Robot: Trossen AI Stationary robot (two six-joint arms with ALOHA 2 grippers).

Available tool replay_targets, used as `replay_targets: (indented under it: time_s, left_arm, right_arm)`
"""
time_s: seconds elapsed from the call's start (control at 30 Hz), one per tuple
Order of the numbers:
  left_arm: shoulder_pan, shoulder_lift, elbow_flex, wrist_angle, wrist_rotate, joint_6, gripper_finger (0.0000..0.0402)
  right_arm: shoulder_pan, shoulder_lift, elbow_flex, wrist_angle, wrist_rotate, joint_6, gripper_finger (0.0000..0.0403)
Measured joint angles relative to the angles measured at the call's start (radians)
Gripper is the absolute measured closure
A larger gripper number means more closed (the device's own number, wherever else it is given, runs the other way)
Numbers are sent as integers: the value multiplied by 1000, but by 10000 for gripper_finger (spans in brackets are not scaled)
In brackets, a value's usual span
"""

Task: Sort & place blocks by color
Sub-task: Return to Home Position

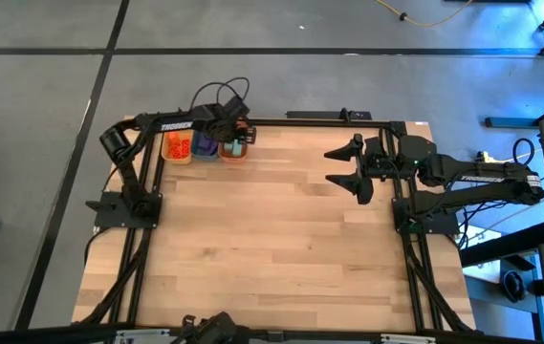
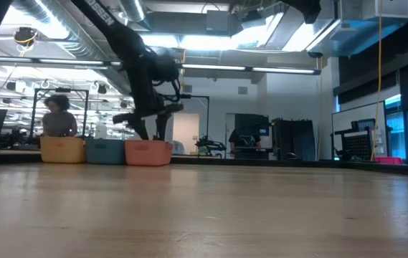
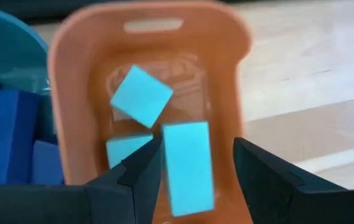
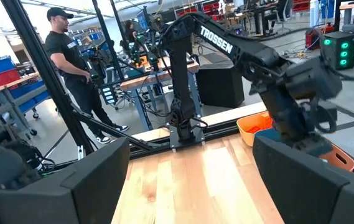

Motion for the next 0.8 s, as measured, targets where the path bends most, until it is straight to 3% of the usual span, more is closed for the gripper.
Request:
replay_targets:
  time_s: [0.23, 0.4, 0.6, 0.8]
  left_arm:
    - [8, -171, 0, 75, -22, 67, 216]
    - [-51, -350, 0, 169, -59, 175, 217]
    - [-223, -548, 0, 217, -104, 279, 217]
    - [-468, -646, 0, 221, -199, 343, 217]
  right_arm:
    - [0, 0, 0, 4, 0, -2, 59]
    - [0, 0, 0, 26, 0, -4, 59]
    - [0, 0, 0, 53, -1, -9, 59]
    - [0, 0, 0, 65, -1, -8, 59]
